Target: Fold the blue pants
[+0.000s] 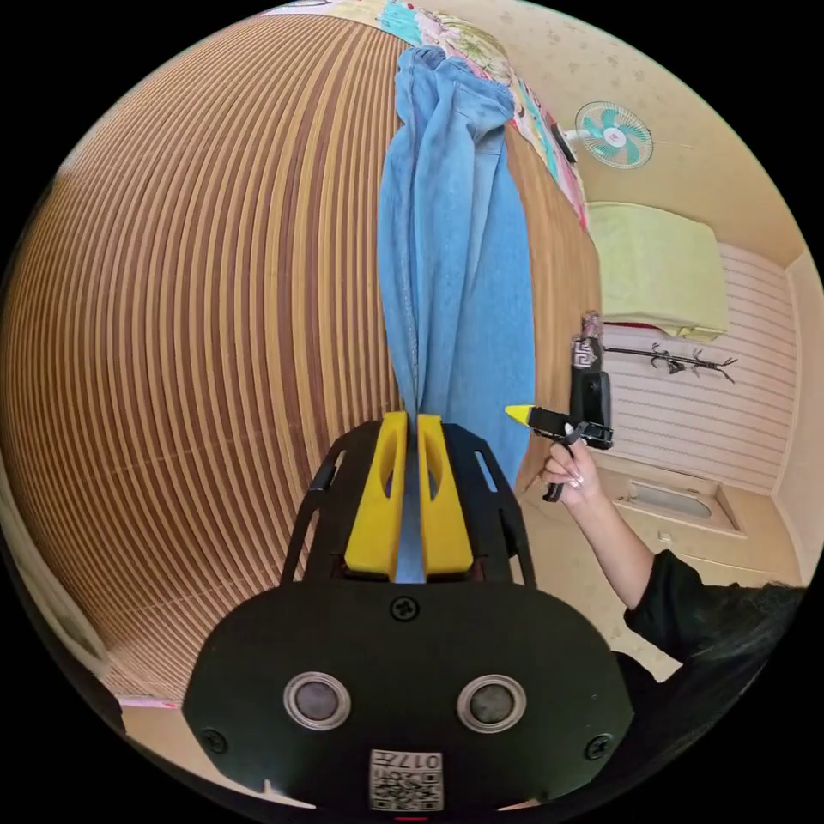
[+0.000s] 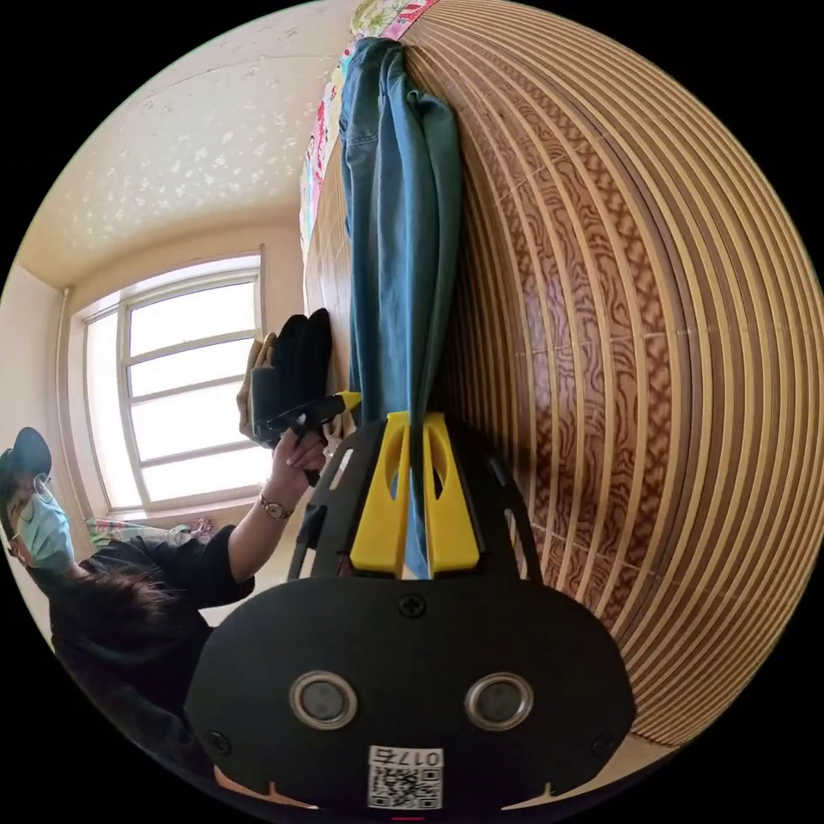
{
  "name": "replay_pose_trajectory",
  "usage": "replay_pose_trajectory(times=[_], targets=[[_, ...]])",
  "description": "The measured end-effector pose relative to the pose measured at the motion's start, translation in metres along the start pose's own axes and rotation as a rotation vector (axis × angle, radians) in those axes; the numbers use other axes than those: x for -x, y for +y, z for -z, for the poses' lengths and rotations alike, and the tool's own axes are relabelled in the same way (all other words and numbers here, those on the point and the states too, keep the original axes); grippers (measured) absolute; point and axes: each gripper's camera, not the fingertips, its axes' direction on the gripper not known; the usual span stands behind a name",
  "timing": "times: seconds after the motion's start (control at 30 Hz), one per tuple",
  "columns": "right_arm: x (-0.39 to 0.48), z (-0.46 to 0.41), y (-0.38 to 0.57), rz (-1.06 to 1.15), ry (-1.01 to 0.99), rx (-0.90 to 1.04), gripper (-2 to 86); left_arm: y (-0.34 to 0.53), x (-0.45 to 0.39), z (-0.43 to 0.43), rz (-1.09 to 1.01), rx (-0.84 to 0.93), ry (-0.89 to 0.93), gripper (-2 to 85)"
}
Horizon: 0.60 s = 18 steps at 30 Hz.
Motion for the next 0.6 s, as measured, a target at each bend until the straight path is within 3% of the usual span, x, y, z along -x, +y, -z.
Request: replay_pose_trajectory(times=[0.07,0.13,0.2,0.27,0.5,0.6], targets=[[0.012,0.014,0.019,0.022,-0.181,-0.043,3.1,0.02,0.011,0.01,0.016,-0.058,0.3,1.9],[0.024,0.022,0.037,0.044,-0.224,-0.061,2.9,0.036,0.019,0.016,0.037,-0.082,0.406,3.1],[0.033,0.027,0.052,0.051,-0.22,-0.075,2.7,0.053,0.021,0.018,0.034,-0.106,0.373,8.6],[0.034,0.03,0.062,0.018,-0.184,-0.103,2.5,0.065,0.023,0.003,0.044,-0.064,0.367,21.8],[0.075,0.013,0.061,0.066,-0.188,-0.033,2.2,0.073,-0.01,-0.071,-0.025,0.109,0.352,15.7],[0.143,0.009,0.07,0.208,-0.146,0.056,2.1,0.09,-0.033,-0.064,-0.078,0.017,0.434,10.5]])
